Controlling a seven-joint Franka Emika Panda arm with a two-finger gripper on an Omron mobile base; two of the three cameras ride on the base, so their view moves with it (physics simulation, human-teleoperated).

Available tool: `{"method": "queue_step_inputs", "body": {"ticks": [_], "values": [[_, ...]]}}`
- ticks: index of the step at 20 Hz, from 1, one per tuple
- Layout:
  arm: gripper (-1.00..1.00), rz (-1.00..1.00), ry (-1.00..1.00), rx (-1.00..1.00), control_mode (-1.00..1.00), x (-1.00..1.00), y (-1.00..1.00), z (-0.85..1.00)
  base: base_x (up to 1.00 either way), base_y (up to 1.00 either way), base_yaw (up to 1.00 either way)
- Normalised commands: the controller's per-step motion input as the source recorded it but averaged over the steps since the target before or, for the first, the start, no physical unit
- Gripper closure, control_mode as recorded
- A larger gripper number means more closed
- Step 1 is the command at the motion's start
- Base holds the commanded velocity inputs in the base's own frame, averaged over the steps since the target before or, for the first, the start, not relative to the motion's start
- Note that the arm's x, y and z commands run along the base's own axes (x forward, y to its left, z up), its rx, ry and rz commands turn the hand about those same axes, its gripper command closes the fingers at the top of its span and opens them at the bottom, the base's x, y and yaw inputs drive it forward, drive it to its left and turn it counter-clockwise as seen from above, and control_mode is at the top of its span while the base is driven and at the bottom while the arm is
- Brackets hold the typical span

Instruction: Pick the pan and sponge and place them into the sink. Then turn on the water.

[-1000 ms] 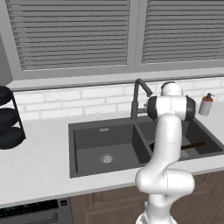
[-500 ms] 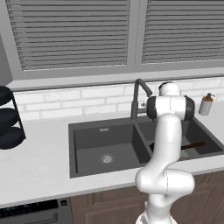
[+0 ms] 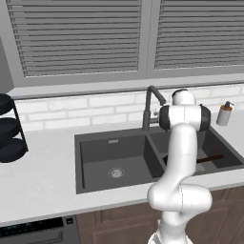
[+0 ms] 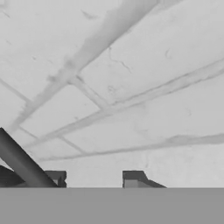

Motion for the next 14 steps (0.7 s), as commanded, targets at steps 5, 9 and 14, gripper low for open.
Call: {"method": "queue_step_inputs", "body": {"ticks": [5, 9, 14], "values": [[1.00, -0.04, 0.02, 0.20, -1.00, 0.17, -0.14, -0.06, 0.00, 0.00, 0.00], [1.00, -0.08, 0.10, 0.36, -1.00, 0.00, -0.30, 0.00, 0.00, 0.00, 0.00], [1.00, -0.10, 0.27, 0.42, -1.00, 0.00, -0.32, 0.00, 0.00, 0.00, 0.00]]}}
